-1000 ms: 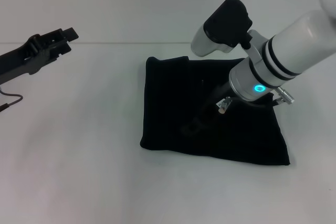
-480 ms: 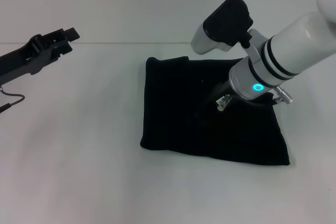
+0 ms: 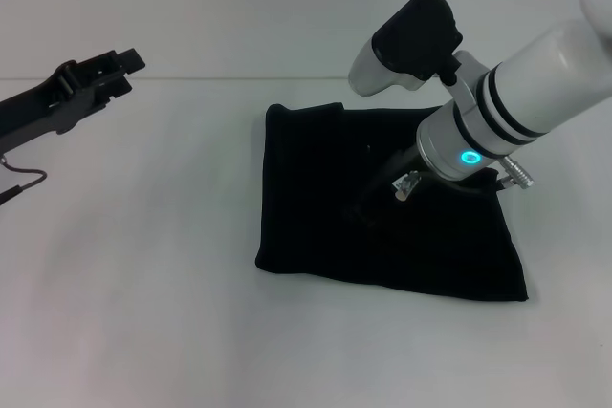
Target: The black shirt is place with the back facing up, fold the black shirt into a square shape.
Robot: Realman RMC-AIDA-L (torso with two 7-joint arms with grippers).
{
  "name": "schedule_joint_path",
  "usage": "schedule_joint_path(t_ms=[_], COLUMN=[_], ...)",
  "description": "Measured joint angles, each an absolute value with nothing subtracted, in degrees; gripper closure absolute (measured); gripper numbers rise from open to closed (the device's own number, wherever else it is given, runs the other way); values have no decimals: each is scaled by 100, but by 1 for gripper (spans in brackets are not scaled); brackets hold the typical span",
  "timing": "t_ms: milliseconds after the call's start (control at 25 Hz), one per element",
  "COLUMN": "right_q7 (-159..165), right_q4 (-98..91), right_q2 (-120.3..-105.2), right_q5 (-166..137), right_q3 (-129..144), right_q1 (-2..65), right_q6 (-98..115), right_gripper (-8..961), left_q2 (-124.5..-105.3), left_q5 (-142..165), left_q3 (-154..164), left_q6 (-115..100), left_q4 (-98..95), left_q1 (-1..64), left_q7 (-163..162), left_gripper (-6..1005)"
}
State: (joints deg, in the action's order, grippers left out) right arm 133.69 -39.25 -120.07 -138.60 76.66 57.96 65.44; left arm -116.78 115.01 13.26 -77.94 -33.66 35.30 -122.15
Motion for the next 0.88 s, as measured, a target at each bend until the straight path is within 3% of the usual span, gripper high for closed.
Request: schedule_joint_path(t_ms=[160, 520, 880], right_q7=[13540, 14313, 14269], right_q4=[-3940, -4774, -4977], right_q2=[-11977, -11790, -11877], right_q5=[-13872, -14035, -14251], right_q3=[7648, 7383, 7025], right_q1=[5790, 5279, 5152], right_q6=[6543, 6434, 6564], right_gripper=[939, 896, 853], left_q2=[-11676, -11669, -11655], left_q5=[11501, 11432, 11423], left_q3=[1325, 1318, 1326], left_q6=[-7770, -7769, -7682], left_q4=[-3366, -3366, -3335], left_q1=[3533, 3502, 3543], left_q7=[-12216, -12217, -12217], left_gripper=[459, 459, 459])
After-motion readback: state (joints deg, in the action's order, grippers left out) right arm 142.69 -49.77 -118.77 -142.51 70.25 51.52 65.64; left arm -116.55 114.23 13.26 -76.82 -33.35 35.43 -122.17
